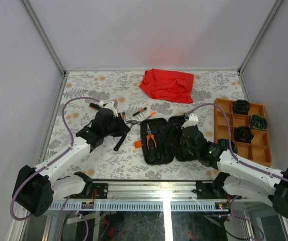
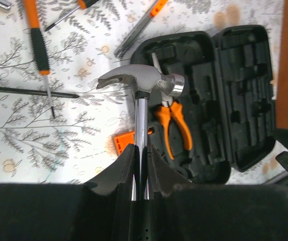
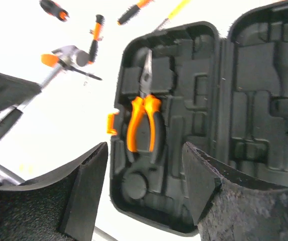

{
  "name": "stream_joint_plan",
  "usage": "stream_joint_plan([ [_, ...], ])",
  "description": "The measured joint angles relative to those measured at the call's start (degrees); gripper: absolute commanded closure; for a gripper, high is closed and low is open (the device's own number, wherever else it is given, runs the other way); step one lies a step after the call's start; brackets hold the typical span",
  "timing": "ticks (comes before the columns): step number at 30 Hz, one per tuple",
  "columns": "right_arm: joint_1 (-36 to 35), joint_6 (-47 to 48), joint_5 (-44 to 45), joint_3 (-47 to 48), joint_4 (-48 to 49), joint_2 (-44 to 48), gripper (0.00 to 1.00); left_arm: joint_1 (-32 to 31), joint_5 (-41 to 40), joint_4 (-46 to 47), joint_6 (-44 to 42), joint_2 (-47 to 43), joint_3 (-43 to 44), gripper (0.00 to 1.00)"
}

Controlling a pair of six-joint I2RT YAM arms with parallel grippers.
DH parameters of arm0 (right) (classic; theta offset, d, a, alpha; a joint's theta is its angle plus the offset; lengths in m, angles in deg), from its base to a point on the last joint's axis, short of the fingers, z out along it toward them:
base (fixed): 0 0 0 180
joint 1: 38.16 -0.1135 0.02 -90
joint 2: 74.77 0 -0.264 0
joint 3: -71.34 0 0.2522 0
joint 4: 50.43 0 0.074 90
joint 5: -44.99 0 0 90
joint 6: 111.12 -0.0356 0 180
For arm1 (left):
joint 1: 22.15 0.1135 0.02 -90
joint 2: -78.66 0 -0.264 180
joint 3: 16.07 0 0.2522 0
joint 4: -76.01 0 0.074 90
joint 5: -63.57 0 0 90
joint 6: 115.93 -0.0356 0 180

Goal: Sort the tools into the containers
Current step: Adjust the hammer.

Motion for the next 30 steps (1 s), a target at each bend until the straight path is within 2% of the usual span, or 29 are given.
stream_joint_plan([
  [4,0.00,-7.52,0.02,-0.57,7.74,-0.42,0.23,-0.87,1.53,2.78,1.27,-0.44,-0.02,1.00],
  [8,0.00,-13.46,0.09,-0.72,12.31,-2.93,0.22,-3.28,2.19,4.98,2.49,-0.42,-0.02,1.00],
  [16,0.00,-27.41,2.23,-0.55,15.12,-12.48,0.28,-8.90,2.03,8.26,4.85,0.59,-0.13,1.00],
  [24,0.22,-33.55,2.21,-0.55,23.32,-18.21,0.31,-12.70,1.42,9.25,5.11,2.36,-0.13,1.00],
  [30,1.18,-36.33,-0.33,-0.55,29.14,-22.43,0.46,-15.13,1.60,10.34,5.11,3.04,-0.13,1.00],
])
